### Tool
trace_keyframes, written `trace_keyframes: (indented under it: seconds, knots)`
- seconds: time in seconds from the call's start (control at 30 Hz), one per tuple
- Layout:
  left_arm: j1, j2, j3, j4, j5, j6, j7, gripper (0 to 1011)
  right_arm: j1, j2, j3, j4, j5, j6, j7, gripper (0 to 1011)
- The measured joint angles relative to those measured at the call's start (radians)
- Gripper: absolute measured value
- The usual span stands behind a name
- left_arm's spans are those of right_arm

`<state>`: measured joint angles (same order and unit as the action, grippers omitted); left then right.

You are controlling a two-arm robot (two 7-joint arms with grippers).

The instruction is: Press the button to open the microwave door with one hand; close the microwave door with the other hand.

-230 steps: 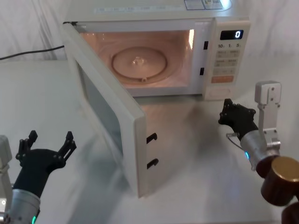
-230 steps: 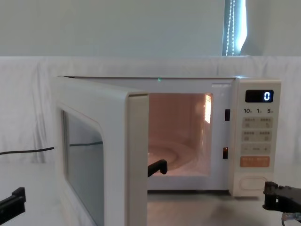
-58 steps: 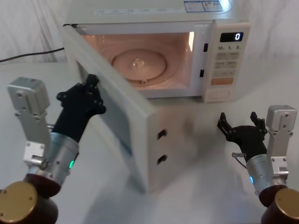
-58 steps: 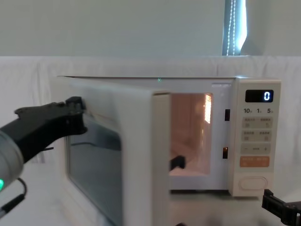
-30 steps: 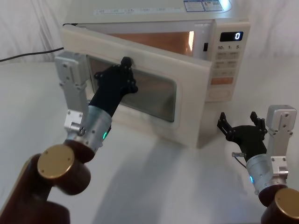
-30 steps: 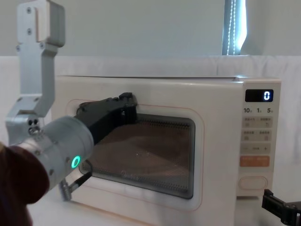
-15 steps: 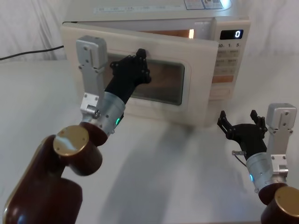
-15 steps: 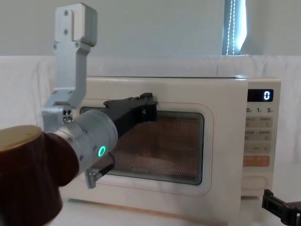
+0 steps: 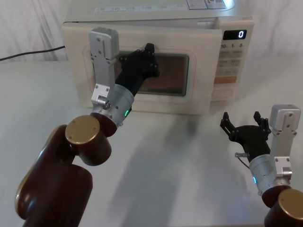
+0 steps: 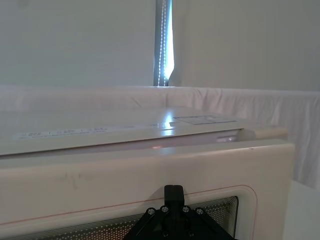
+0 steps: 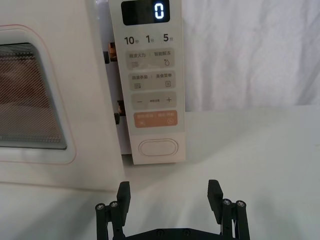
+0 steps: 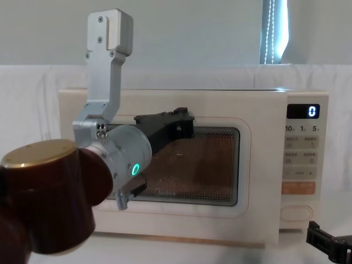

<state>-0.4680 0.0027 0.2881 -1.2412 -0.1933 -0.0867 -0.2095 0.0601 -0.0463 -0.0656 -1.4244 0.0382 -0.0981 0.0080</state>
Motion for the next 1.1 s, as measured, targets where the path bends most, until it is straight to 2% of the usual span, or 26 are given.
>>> trace_keyframes:
  seconds: [0.37, 1.1]
  knots:
    - [-0.041, -0.024, 0.001, 0.059, 0.017, -0.021, 0.015, 0, 0.0, 0.0, 0.0, 0.0, 0.0, 0.0, 0.0, 1001]
    - [-0.074, -0.045, -0.012, 0.103, 0.034, -0.021, 0.034, 0, 0.0, 0.0, 0.0, 0.0, 0.0, 0.0, 0.0, 1002]
